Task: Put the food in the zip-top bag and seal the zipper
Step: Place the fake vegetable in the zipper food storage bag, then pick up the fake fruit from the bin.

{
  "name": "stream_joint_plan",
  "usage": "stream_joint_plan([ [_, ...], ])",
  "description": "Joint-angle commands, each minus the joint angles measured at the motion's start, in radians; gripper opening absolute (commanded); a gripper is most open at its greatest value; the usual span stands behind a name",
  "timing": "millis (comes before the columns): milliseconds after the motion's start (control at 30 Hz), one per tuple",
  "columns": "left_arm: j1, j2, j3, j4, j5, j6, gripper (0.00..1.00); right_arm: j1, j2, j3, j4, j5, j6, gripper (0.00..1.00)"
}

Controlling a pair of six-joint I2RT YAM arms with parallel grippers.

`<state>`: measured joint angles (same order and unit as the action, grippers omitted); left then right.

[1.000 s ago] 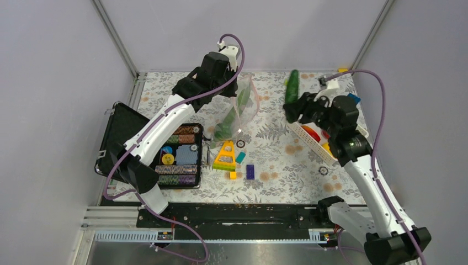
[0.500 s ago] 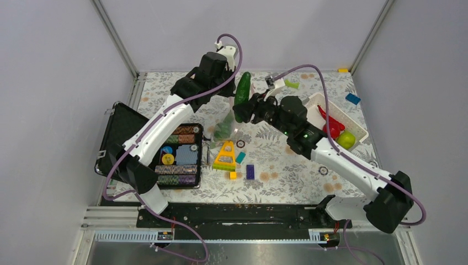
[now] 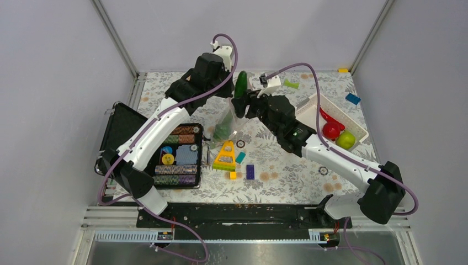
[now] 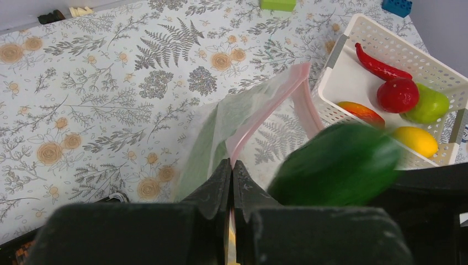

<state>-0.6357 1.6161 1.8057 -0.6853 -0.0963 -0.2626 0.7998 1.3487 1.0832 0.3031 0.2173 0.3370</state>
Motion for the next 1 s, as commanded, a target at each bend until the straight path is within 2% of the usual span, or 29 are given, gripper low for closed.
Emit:
stream_joint_plan([
  [0, 0.001, -0.043, -0.002, 0.064, -0.002, -0.008, 0.00, 0.017, 0.011, 0.084, -0.061, 0.061, -0.043, 0.73],
  [100, 0.001, -0.044, -0.003, 0.066, -0.005, -0.007, 0.00, 0.024, 0.023, 0.122, -0.133, 0.073, -0.056, 0.82],
  [233, 0.003, -0.052, -0.007, 0.066, -0.010, -0.006, 0.00, 0.026, 0.019, 0.139, -0.171, 0.077, -0.063, 0.88],
  [300, 0.004, -0.057, -0.012, 0.067, -0.013, -0.006, 0.00, 0.027, 0.006, 0.146, -0.195, 0.077, -0.065, 0.98],
  [400, 0.009, -0.063, -0.019, 0.073, -0.014, -0.006, 0.00, 0.026, -0.020, 0.162, -0.280, 0.106, -0.074, 1.00],
  [533, 0.015, -0.064, -0.020, 0.073, -0.011, -0.007, 0.00, -0.011, -0.069, 0.209, -0.551, 0.272, -0.069, 1.00],
  [667, 0.017, -0.066, -0.020, 0.073, -0.005, -0.007, 0.00, -0.224, -0.126, 0.192, -0.773, 0.207, 0.043, 1.00],
  [767, 0.018, -0.069, -0.023, 0.074, -0.003, -0.007, 0.00, -0.382, -0.139, 0.154, -0.906, 0.250, 0.095, 1.00],
  [833, 0.018, -0.071, -0.026, 0.077, -0.002, -0.007, 0.00, -0.491, -0.125, 0.130, -0.962, 0.281, 0.110, 1.00],
  [967, 0.018, -0.068, -0.025, 0.078, 0.002, -0.006, 0.00, -0.665, -0.043, 0.111, -0.975, 0.217, 0.095, 1.00],
])
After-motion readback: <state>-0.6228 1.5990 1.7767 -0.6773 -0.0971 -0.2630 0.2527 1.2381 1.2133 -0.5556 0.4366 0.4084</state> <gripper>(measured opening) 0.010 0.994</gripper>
